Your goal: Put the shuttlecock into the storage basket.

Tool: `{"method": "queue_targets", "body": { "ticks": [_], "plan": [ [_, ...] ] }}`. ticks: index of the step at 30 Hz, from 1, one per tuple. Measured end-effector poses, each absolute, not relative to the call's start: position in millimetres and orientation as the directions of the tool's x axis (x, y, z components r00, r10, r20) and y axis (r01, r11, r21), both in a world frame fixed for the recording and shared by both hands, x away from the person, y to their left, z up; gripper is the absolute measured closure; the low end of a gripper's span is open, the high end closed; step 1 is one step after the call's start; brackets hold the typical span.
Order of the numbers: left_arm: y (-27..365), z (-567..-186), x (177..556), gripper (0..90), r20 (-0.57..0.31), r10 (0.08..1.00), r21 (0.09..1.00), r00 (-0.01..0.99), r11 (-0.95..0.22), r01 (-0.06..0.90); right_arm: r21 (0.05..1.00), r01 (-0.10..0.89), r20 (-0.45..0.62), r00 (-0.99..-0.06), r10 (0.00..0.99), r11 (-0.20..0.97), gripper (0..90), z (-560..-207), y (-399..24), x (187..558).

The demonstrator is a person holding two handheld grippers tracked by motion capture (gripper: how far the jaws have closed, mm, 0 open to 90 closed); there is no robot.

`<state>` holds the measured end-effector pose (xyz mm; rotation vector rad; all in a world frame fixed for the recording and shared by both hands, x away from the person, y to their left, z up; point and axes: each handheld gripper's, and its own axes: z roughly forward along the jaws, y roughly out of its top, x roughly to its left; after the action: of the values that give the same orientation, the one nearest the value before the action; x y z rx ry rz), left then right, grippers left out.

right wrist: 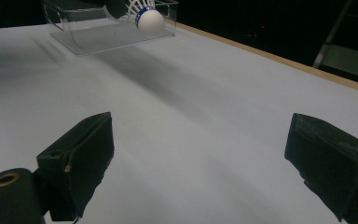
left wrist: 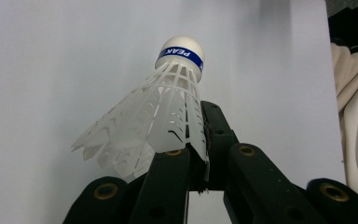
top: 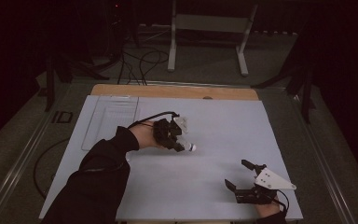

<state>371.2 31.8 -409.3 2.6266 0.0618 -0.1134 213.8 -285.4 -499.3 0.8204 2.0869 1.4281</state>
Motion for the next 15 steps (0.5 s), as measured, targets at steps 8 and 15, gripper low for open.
{"method": "queue_targets", "body": {
  "ticks": [8, 15],
  "plan": [
    [44.9, -409.5, 372.6, 89.5, -0.09, 0.048, 0.487, 0.995, -0.869, 0.086, 0.939, 0.199, -0.056, -0.715, 0.697, 0.28, 8.0, -500.7, -280.8, 216.2],
    [57.0, -408.3, 373.0, 89.5, -0.091, 0.068, 0.484, 0.994, -0.869, 0.104, 0.941, 0.206, -0.043, -0.711, 0.702, 0.267, 8.0, -502.7, -281.0, 219.9]
  ]
}}
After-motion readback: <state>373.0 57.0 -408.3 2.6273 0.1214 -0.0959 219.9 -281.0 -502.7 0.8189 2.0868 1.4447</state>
